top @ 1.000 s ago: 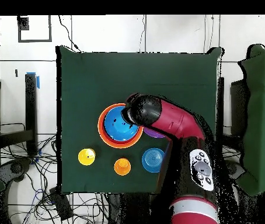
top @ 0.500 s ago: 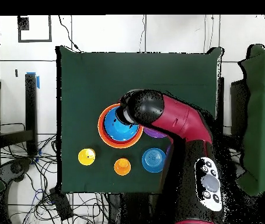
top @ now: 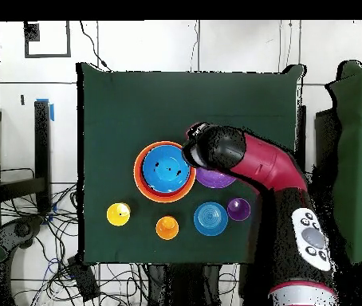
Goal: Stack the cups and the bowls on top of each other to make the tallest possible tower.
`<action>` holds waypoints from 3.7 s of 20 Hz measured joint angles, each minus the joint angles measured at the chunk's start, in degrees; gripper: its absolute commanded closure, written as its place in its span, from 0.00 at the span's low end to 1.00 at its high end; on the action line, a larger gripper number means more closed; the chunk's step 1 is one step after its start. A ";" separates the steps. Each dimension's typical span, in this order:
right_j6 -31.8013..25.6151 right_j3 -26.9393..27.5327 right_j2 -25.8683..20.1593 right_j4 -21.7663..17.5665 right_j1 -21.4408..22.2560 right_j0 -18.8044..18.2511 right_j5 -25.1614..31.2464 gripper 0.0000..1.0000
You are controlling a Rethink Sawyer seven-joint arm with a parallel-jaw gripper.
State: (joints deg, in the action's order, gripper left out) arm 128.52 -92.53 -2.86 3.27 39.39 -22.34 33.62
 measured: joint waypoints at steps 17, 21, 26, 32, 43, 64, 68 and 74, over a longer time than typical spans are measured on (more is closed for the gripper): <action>0.00 2.52 -1.74 -11.78 -9.73 -3.54 -0.87 0.00; 0.00 3.70 -1.88 -12.87 -11.80 -3.37 -1.65 0.00; 0.00 4.50 -2.05 -14.12 -13.91 -3.36 -3.63 0.00; 0.00 4.57 -2.18 -14.60 -15.39 -3.36 -5.12 0.00; 0.00 4.65 -2.52 -14.59 -15.79 -3.43 -5.19 0.00; 0.00 5.61 -3.68 -14.61 -11.95 -3.83 -1.12 0.00; 0.00 6.75 -4.43 -14.62 -10.70 -3.93 1.52 0.00; 0.00 9.55 -4.85 -14.64 -11.16 -3.94 2.71 0.00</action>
State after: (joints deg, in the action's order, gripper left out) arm 128.52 -82.98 -7.71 -11.36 28.23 -26.28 36.33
